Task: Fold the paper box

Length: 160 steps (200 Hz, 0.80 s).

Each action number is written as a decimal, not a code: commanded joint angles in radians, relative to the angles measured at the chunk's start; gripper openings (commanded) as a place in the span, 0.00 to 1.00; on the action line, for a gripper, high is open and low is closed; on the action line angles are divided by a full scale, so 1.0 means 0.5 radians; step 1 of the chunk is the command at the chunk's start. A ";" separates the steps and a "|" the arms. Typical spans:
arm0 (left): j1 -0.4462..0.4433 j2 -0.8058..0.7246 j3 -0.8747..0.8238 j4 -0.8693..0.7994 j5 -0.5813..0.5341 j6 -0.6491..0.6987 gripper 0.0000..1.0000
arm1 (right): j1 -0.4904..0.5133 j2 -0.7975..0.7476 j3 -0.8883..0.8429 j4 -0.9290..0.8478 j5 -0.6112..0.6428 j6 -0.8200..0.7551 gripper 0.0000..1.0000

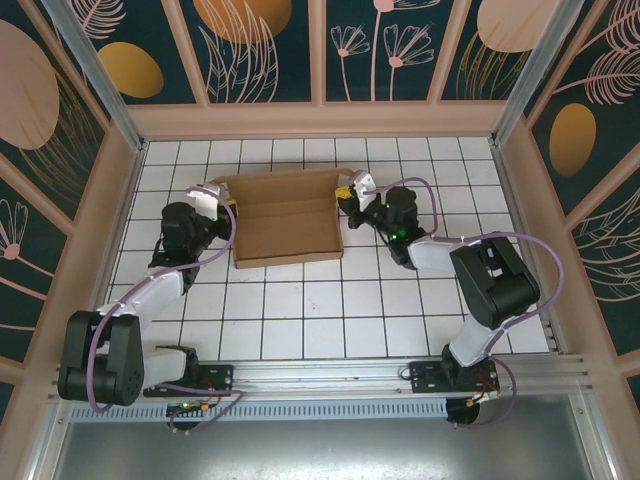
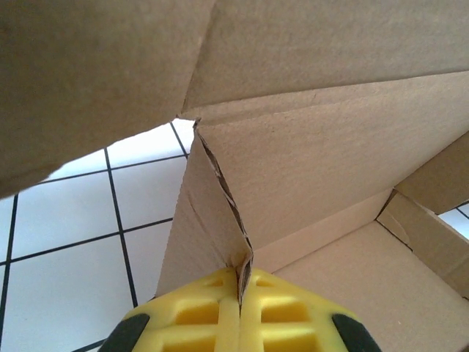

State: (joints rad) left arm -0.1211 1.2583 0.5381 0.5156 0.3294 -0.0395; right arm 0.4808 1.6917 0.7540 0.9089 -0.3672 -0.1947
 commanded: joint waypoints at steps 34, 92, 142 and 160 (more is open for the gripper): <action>-0.153 0.086 -0.032 0.041 0.125 -0.160 0.00 | 0.170 -0.014 -0.032 0.191 0.260 0.419 0.00; -0.278 0.088 -0.152 0.020 0.018 -0.338 0.00 | 0.261 -0.015 -0.308 0.367 0.456 0.304 0.00; -0.301 -0.039 -0.267 -0.049 -0.163 -0.432 0.00 | 0.262 -0.039 -0.655 0.688 0.529 0.285 0.00; -0.303 -0.093 -0.343 -0.033 -0.247 -0.483 0.00 | 0.265 -0.046 -0.729 0.765 0.544 0.294 0.00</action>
State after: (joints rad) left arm -0.2523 1.2457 0.4126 0.5373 0.2096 -0.2192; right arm 0.5869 1.6844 0.4442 1.2228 -0.0753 -0.0456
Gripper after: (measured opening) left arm 0.059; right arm 0.048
